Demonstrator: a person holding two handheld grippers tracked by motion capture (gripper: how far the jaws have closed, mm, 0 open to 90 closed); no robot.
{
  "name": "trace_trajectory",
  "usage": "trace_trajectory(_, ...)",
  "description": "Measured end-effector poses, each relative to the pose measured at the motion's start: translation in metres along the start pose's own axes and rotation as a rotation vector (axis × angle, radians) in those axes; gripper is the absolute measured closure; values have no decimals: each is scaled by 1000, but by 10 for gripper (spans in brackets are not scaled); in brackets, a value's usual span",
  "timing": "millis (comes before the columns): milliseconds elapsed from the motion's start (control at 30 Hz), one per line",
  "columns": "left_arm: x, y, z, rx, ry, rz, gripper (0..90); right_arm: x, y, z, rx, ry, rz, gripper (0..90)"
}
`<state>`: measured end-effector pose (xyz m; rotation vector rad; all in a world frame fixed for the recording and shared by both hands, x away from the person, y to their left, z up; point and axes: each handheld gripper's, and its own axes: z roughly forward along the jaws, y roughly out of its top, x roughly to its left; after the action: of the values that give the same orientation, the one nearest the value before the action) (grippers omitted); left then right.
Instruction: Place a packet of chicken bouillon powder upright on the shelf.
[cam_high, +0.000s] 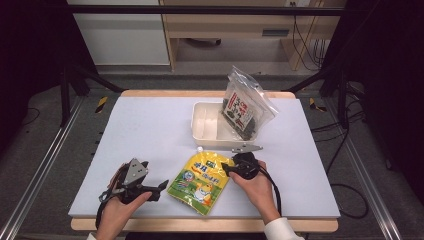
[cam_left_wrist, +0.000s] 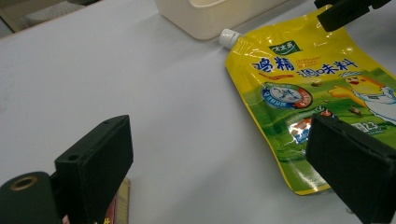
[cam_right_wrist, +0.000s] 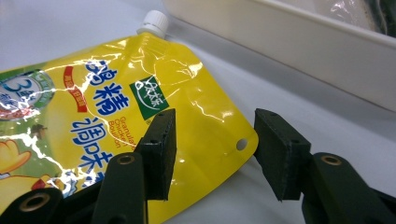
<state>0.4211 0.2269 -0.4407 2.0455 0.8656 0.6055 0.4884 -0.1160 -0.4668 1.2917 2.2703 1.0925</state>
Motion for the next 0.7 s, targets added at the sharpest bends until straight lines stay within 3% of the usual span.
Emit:
trace_trajectory(433,0,0,1,7,-2,6,71,9,5,-9,-53,21,24,549)
trace_trajectory(700,-2,1,1,5,-3,8,71,16,3,-10,-35,31,14,609)
